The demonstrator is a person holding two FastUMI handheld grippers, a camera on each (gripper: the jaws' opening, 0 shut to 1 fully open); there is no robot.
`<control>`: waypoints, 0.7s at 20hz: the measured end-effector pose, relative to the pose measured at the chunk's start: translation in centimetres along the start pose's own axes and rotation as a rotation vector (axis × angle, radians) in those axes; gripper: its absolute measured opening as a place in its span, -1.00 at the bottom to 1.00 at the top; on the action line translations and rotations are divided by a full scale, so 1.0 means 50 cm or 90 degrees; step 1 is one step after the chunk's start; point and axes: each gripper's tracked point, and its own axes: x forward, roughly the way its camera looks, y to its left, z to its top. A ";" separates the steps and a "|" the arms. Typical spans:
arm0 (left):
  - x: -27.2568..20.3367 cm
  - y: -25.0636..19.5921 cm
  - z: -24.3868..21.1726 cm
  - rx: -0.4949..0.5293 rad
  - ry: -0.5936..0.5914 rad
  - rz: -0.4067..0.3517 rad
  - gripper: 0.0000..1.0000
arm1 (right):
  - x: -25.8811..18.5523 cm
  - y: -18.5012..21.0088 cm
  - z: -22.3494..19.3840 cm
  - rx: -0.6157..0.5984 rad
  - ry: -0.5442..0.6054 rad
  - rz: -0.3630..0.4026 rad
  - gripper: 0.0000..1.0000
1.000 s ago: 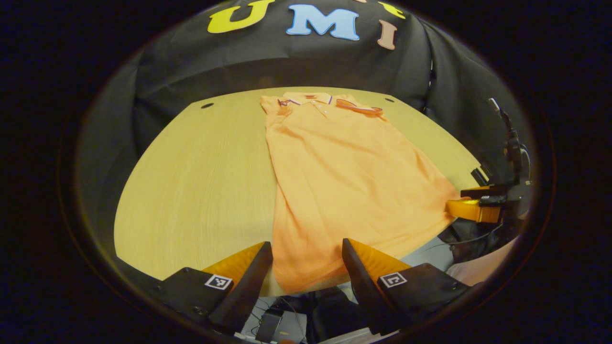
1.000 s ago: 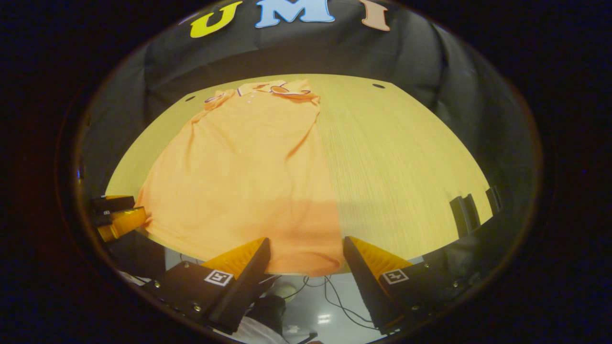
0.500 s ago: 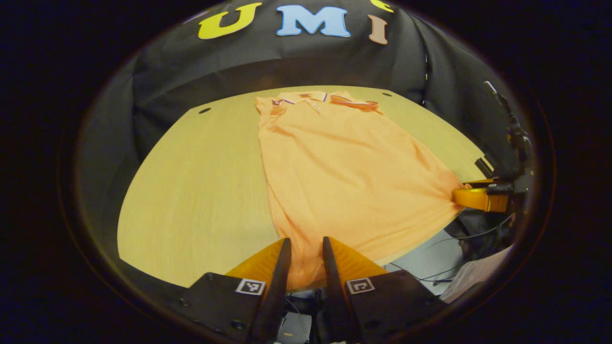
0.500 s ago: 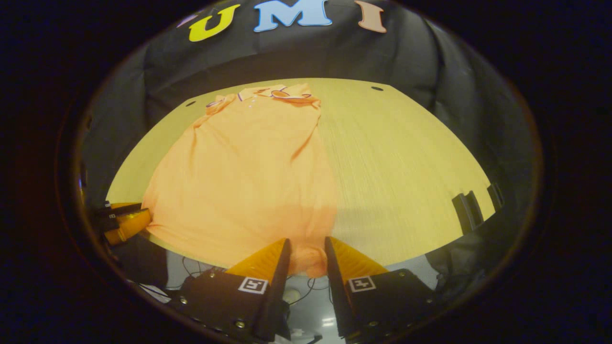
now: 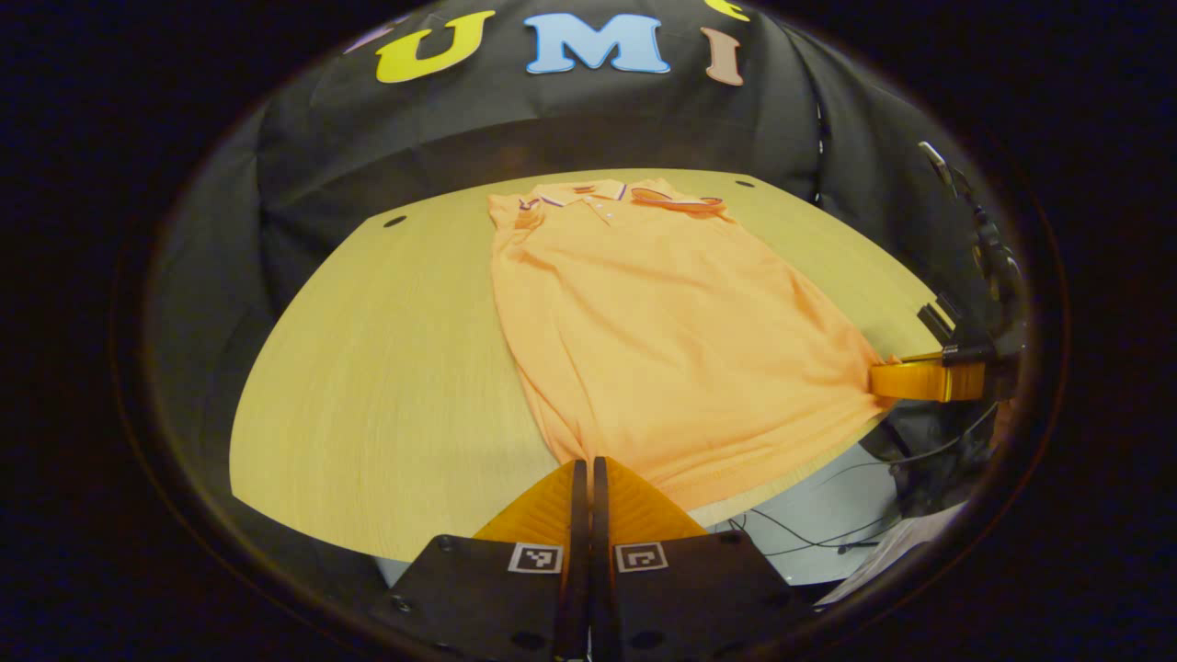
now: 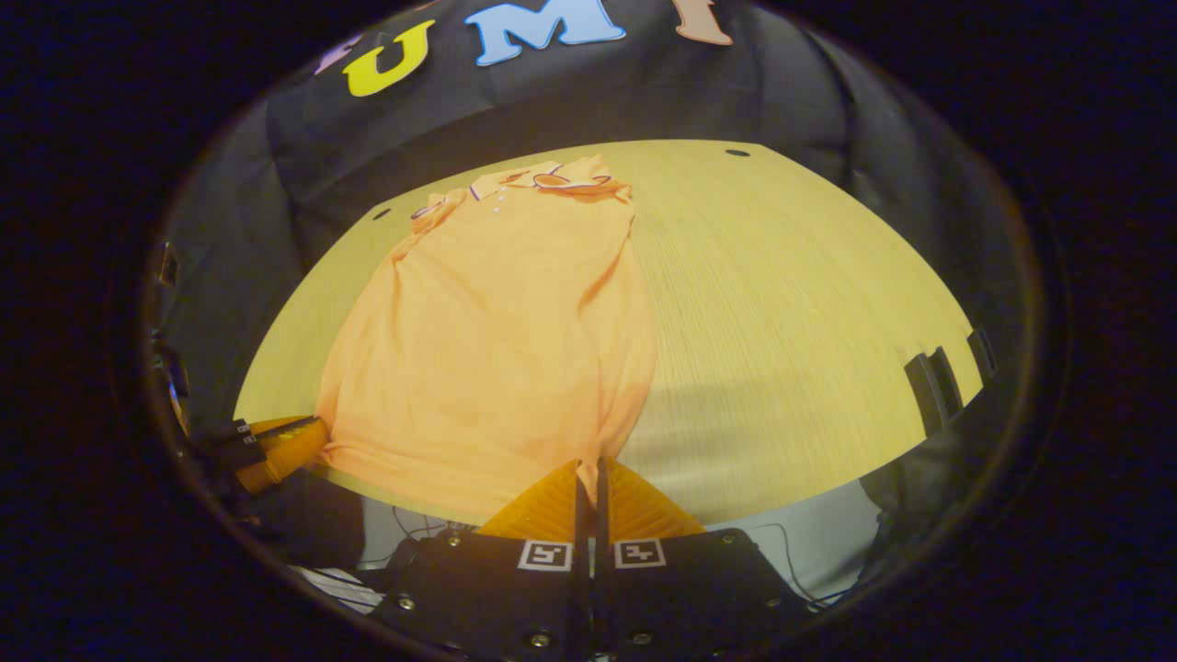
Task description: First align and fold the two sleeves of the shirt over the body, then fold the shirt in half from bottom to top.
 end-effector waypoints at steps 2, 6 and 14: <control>-0.014 0.007 0.033 -0.012 -0.020 0.004 -0.87 | -0.020 -0.002 0.034 0.010 -0.023 0.007 -0.95; -0.041 0.016 0.121 -0.010 -0.073 0.011 -0.86 | -0.056 0.016 0.129 0.002 -0.079 0.021 -0.95; -0.046 0.017 0.310 -0.016 -0.164 0.017 -0.87 | -0.063 0.030 0.323 -0.058 -0.163 0.002 -0.95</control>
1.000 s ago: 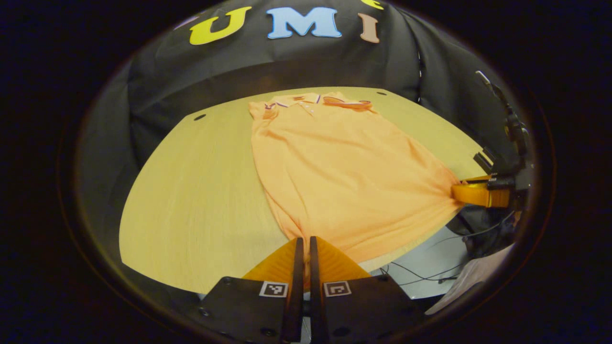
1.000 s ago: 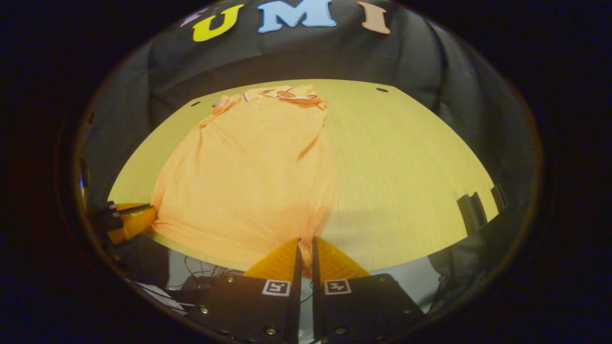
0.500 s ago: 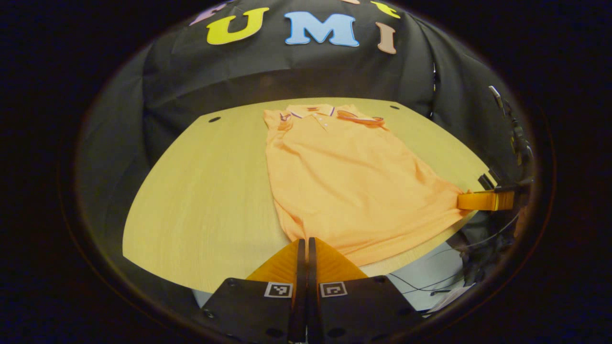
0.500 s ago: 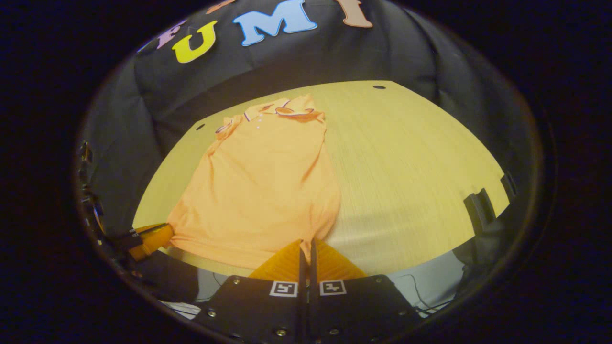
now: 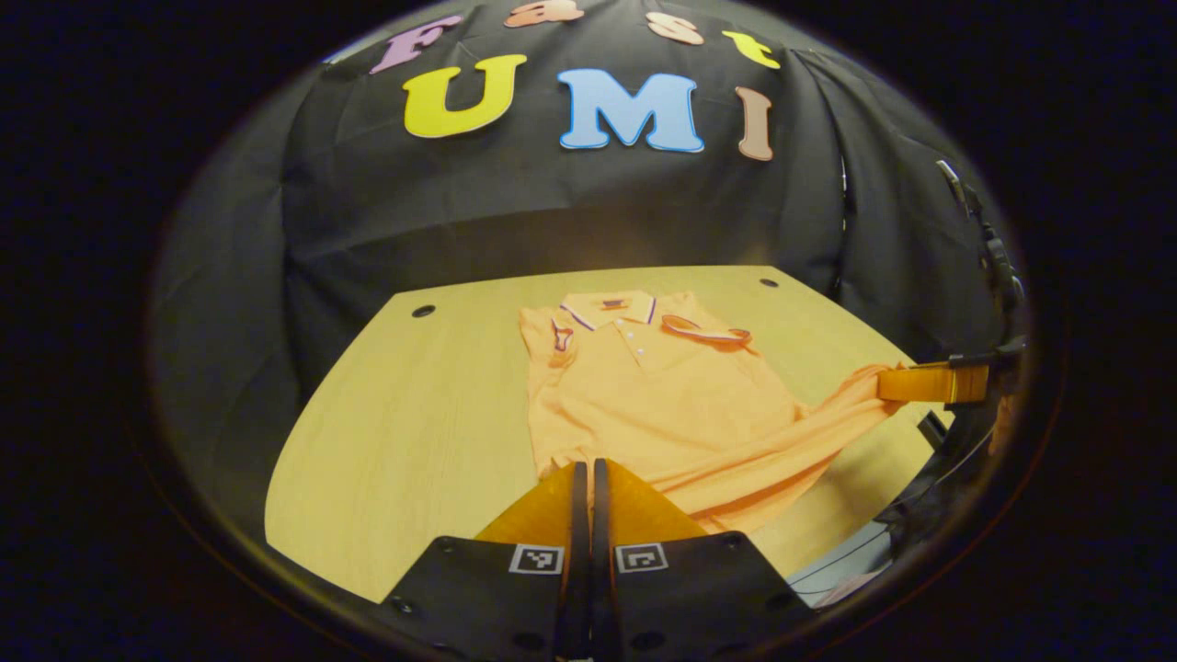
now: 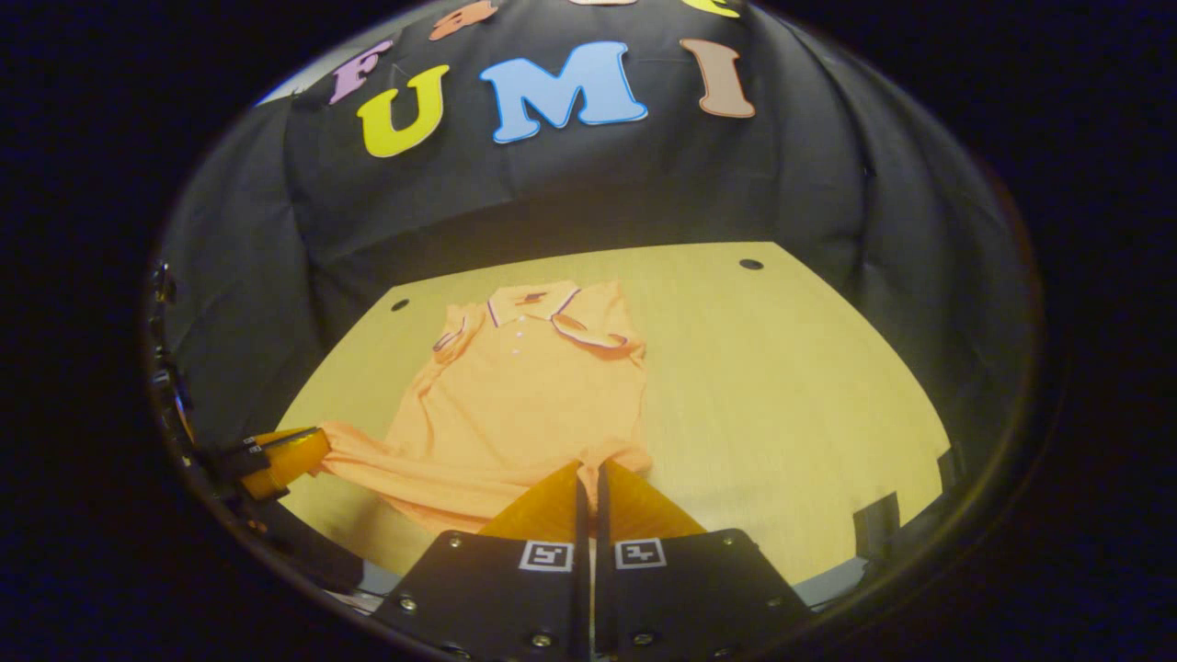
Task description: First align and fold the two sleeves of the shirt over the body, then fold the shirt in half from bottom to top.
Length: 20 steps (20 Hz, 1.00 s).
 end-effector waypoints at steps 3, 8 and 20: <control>0.043 0.007 0.046 0.004 -0.011 -0.001 -0.87 | 0.034 -0.002 0.051 -0.009 -0.011 -0.004 -0.95; 0.118 0.024 0.113 0.013 -0.026 -0.001 -0.87 | 0.098 -0.004 0.133 -0.010 -0.024 -0.013 -0.95; 0.342 0.068 0.263 0.054 -0.081 -0.029 -0.85 | 0.267 0.021 0.326 0.001 -0.061 -0.069 -0.95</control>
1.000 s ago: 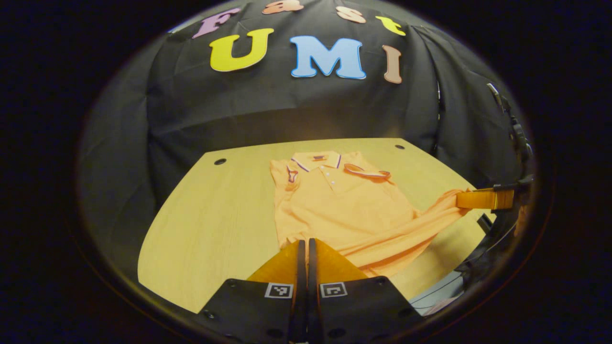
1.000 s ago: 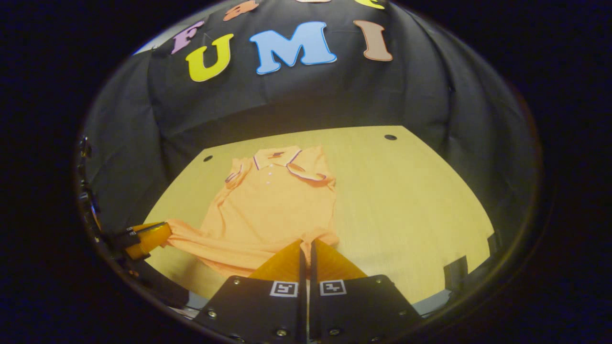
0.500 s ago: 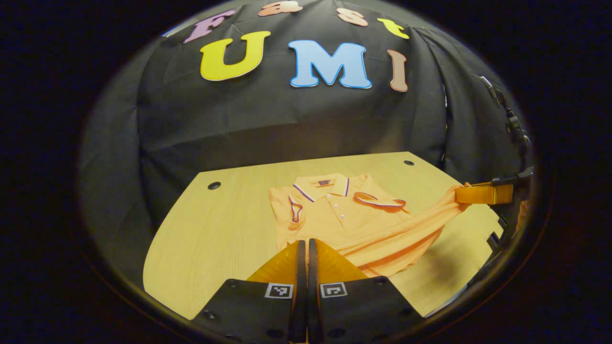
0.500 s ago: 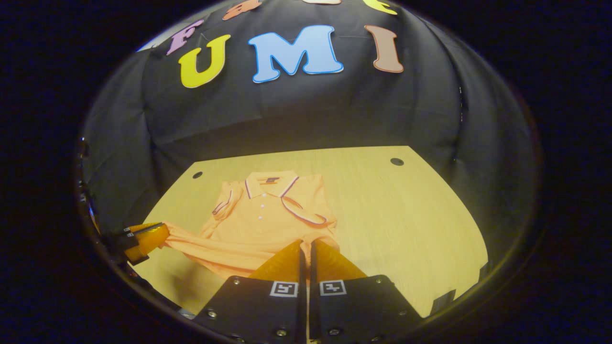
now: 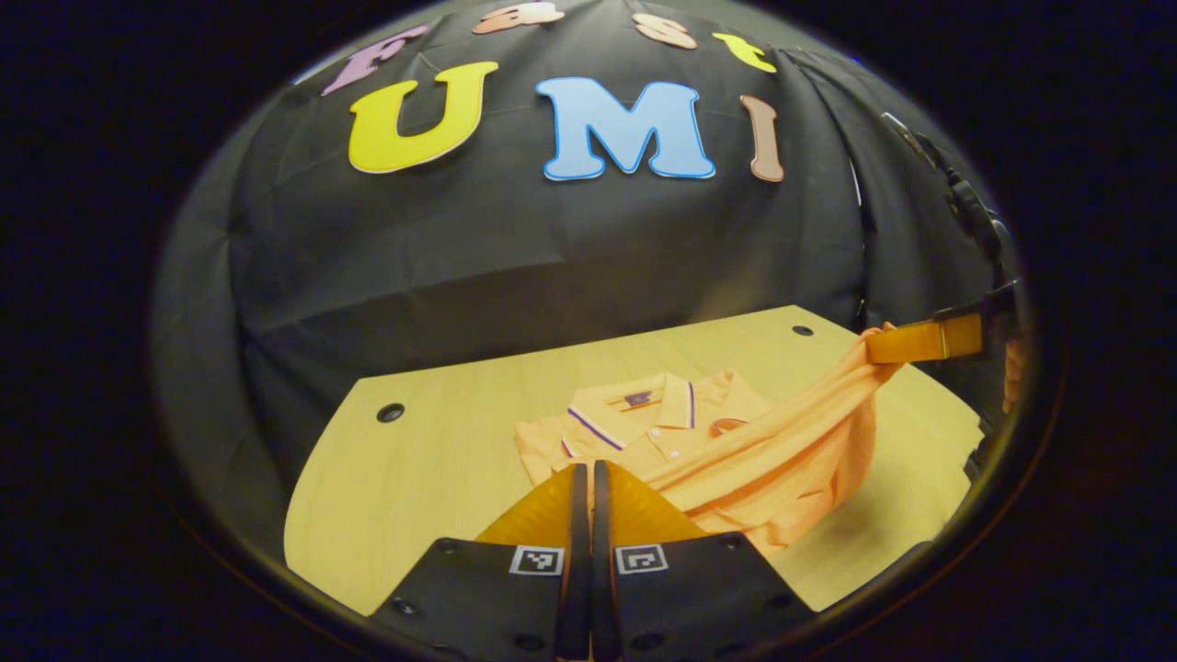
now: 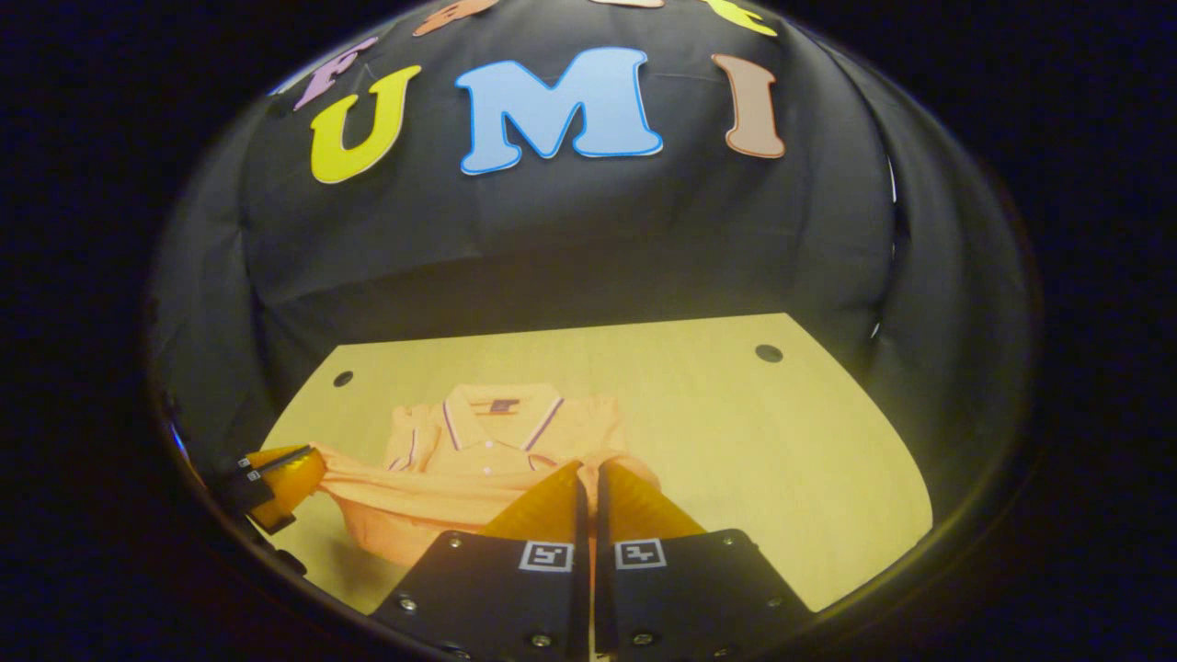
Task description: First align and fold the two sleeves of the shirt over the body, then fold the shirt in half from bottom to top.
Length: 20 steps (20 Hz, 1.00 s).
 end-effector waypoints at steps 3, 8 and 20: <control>0.052 0.013 0.025 -0.031 -0.011 0.009 -0.87 | 0.054 0.008 0.032 -0.010 -0.004 0.002 -0.95; 0.144 0.047 0.057 -0.049 -0.036 0.037 -0.87 | 0.138 0.020 0.066 -0.035 -0.005 0.009 -0.95; 0.328 0.076 0.011 -0.066 -0.020 0.073 -0.88 | 0.323 0.013 0.047 -0.063 0.024 -0.025 -0.94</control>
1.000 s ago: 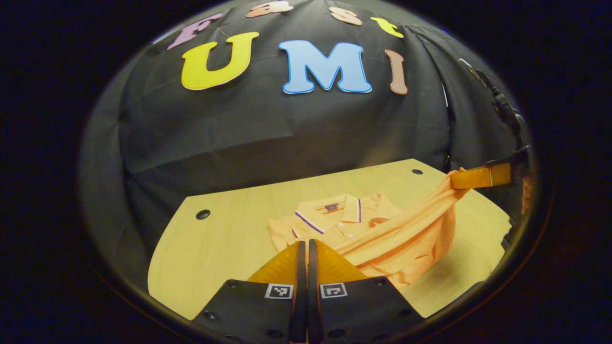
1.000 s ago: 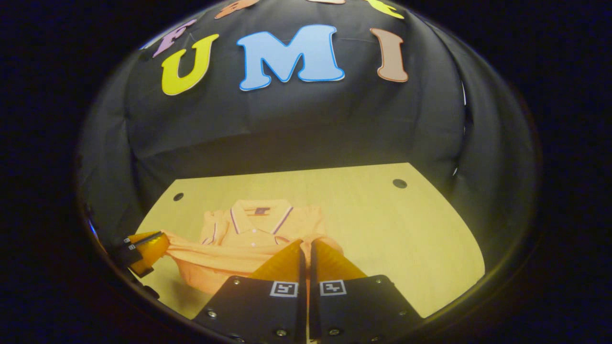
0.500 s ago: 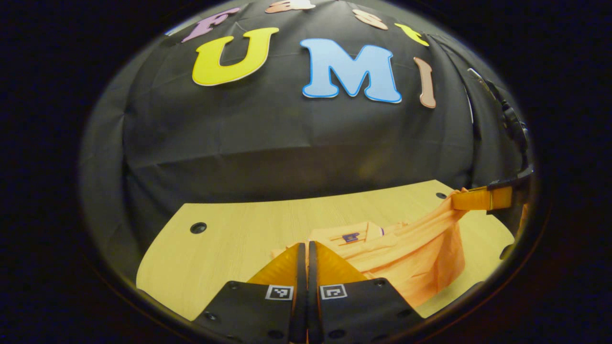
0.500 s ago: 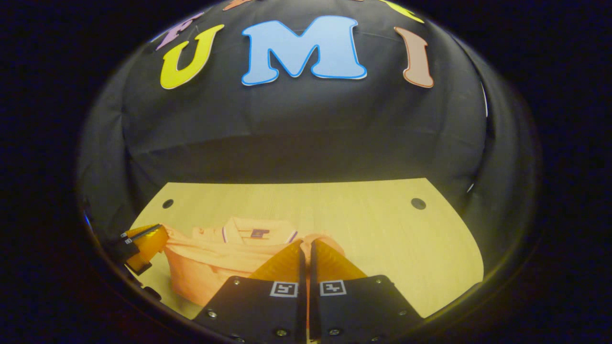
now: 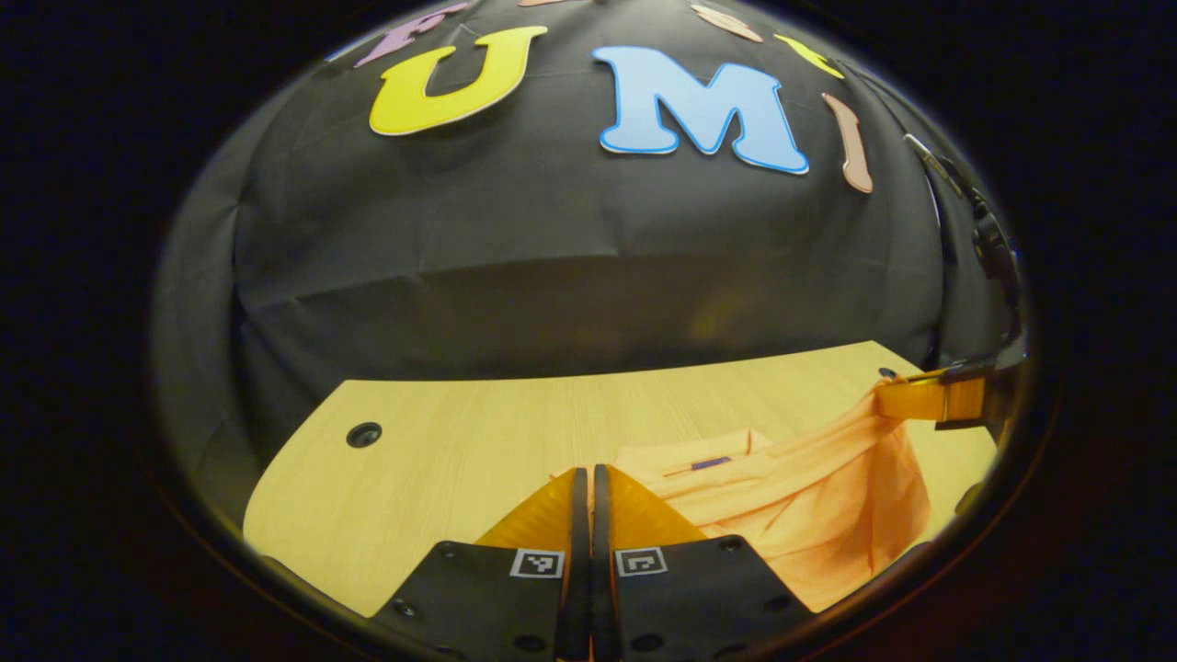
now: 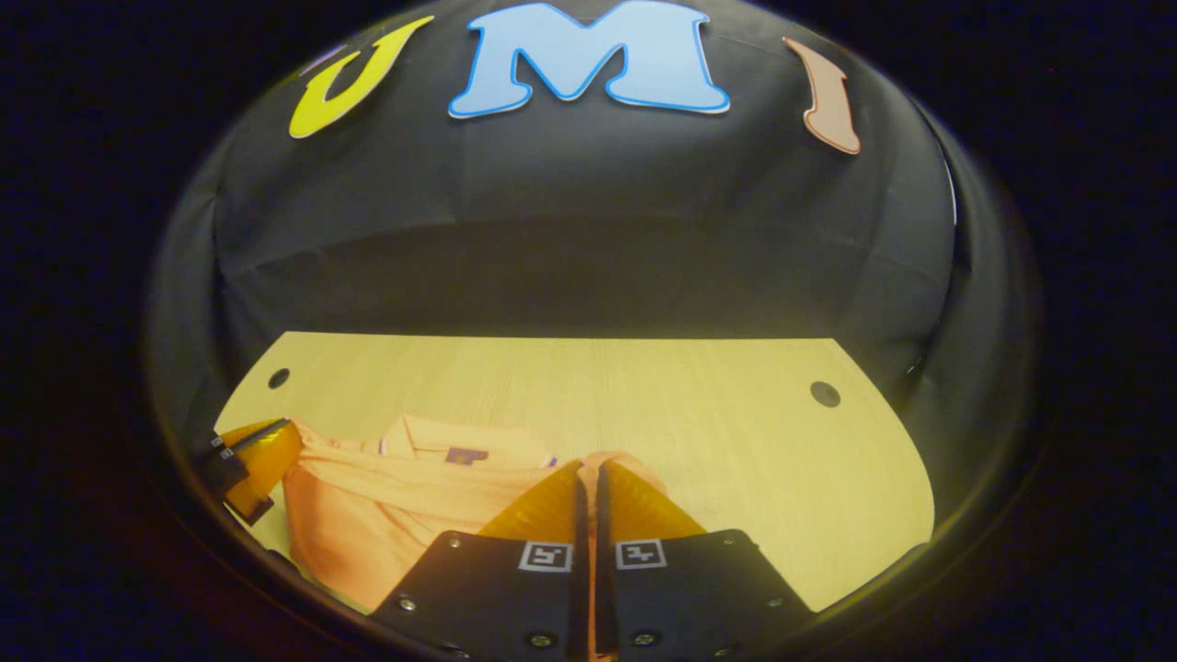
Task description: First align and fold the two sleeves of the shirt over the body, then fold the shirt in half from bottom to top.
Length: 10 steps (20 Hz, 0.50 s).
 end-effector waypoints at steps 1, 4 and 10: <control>0.006 -0.001 0.000 0.000 -0.004 0.002 -0.88 | 0.008 0.000 -0.004 -0.004 0.004 -0.004 -0.93; 0.024 -0.004 -0.011 0.005 -0.003 -0.003 -0.84 | 0.039 -0.007 -0.013 -0.018 0.017 -0.022 -0.90; 0.043 0.000 -0.031 0.007 0.014 -0.004 -0.65 | 0.043 -0.003 -0.038 -0.037 0.042 -0.022 -0.79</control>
